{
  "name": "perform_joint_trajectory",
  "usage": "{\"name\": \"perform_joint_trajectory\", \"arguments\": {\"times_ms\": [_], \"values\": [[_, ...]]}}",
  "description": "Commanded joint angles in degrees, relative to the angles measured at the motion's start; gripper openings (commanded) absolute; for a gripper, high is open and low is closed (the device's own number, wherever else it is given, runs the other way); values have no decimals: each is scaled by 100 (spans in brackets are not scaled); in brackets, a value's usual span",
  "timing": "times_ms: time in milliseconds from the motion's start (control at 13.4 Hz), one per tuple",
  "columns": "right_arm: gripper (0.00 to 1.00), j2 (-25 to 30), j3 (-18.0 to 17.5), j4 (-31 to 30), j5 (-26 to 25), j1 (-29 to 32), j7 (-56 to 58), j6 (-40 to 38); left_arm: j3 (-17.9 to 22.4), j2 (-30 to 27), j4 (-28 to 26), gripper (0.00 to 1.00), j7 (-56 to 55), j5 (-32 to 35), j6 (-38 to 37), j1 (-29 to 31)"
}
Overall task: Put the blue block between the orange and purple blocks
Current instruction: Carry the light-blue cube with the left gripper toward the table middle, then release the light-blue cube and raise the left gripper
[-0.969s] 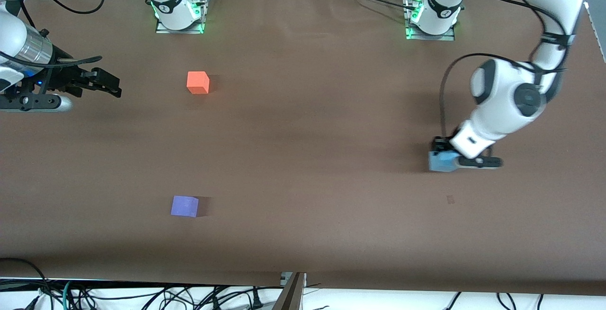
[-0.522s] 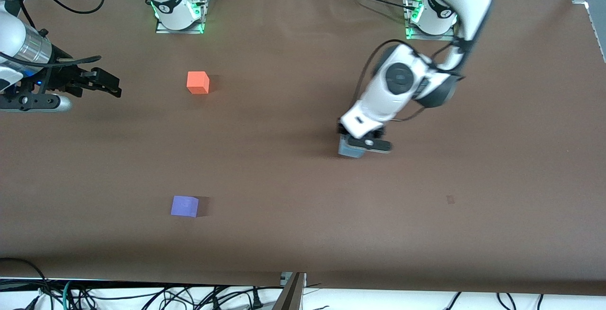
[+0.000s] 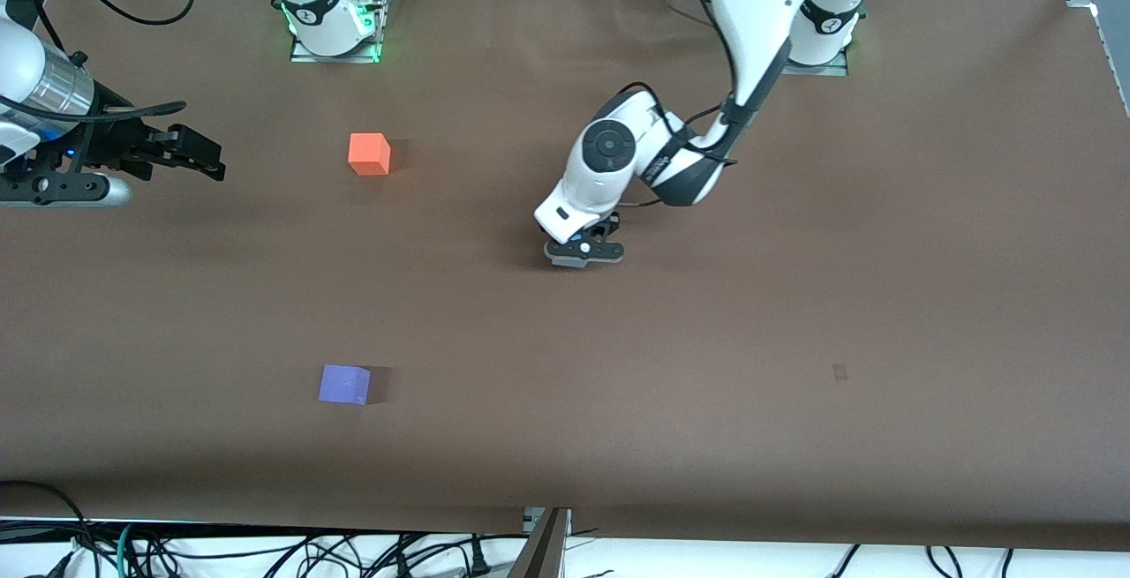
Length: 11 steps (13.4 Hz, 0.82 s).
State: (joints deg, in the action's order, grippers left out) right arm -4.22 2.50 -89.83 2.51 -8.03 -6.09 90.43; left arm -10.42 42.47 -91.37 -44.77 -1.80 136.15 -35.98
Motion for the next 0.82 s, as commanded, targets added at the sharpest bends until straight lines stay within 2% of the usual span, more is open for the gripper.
{"name": "perform_joint_trajectory", "arguments": {"times_ms": [0,75,149,298,373,671,746], "values": [[100,80,-4,1,101,56,56,-61,234,341,409,50,-277,-93,-89,-190],[100,79,-4,1,109,56,56,-61,329,280,436,100,-234,-119,-141,-181],[100,79,-4,1,109,56,56,-52,409,166,549,100,-234,-267,-298,-146],[100,71,-4,1,101,56,56,-61,697,-53,1075,100,-225,-995,-1331,-111],[100,71,-4,1,101,56,56,-69,865,-237,1217,100,-225,-1050,-1711,-102],[100,71,-4,-26,101,56,56,-87,998,-1142,1034,100,-129,-963,-2345,651],[100,71,-4,-26,101,56,56,-78,998,-1362,947,100,272,-911,-2626,967]]}}
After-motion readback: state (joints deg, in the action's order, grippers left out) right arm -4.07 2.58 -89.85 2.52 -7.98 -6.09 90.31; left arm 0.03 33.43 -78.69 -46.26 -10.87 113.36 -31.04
